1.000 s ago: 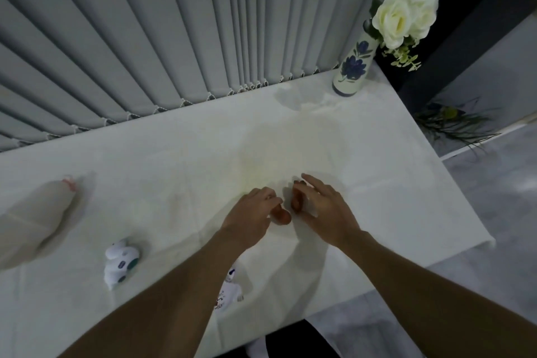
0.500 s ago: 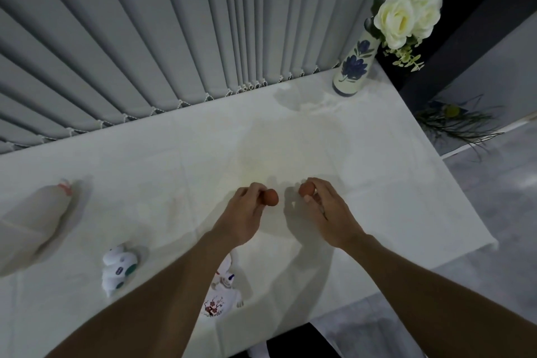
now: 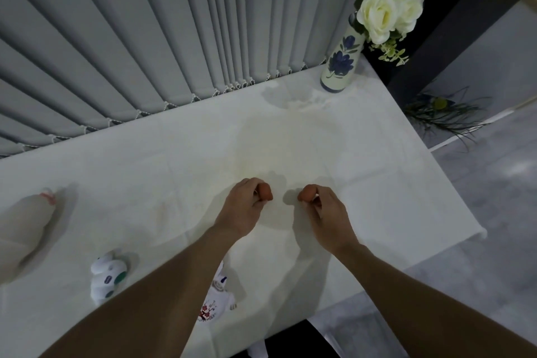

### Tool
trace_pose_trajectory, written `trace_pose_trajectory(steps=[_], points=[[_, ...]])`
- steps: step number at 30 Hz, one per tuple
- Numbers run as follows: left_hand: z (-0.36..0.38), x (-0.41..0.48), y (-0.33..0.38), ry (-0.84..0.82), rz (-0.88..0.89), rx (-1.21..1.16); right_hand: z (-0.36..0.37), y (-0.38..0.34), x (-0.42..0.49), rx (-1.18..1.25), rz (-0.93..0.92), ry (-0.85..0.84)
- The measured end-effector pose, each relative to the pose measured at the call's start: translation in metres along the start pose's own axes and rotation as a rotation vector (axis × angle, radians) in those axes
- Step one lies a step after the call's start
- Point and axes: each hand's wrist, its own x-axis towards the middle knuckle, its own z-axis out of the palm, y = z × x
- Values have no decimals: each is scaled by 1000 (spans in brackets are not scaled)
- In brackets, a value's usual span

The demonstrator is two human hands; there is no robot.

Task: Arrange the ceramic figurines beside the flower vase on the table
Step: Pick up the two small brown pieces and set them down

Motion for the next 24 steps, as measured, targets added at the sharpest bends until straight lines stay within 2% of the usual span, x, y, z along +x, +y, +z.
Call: trace_pose_trajectory(steps=[15, 21, 24], points=[[15, 8, 14, -104, 30, 74, -4, 4, -27, 5, 37, 43], [-2, -9, 16, -181, -132, 179, 10, -2, -41, -84, 145, 164], [-18, -27, 9, -218, -210, 216, 28, -9, -60, -138, 270, 215]])
